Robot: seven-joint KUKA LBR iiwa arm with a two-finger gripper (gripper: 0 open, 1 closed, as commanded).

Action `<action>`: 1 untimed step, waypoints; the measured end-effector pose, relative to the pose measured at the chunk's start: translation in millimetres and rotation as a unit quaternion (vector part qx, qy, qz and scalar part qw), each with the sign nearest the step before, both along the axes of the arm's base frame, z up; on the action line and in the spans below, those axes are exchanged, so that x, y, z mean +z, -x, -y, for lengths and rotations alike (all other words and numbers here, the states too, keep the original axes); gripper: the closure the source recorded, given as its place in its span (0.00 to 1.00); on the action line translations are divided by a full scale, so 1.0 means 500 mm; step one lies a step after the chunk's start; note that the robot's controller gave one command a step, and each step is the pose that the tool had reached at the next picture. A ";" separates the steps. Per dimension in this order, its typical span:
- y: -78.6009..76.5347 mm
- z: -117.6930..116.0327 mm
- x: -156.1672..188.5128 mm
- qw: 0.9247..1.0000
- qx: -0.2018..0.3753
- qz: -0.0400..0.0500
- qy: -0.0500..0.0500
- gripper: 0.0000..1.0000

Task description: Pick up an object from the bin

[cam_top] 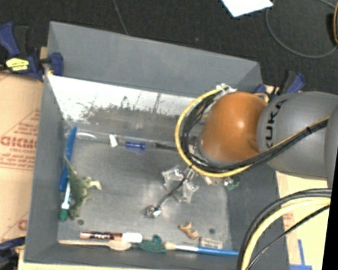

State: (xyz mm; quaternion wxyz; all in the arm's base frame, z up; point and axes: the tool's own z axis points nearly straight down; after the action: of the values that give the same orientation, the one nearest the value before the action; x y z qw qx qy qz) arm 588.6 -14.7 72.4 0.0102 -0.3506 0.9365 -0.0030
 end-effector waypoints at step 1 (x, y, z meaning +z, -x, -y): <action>0.000 0.000 0.000 1.000 0.000 0.000 0.000 1.00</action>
Offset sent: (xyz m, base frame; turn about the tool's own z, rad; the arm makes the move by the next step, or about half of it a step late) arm 0.0000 0.0000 0.0257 0.0000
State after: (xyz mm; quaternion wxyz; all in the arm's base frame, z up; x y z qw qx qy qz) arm 588.6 -14.7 72.4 0.0102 -0.3506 0.9365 -0.0030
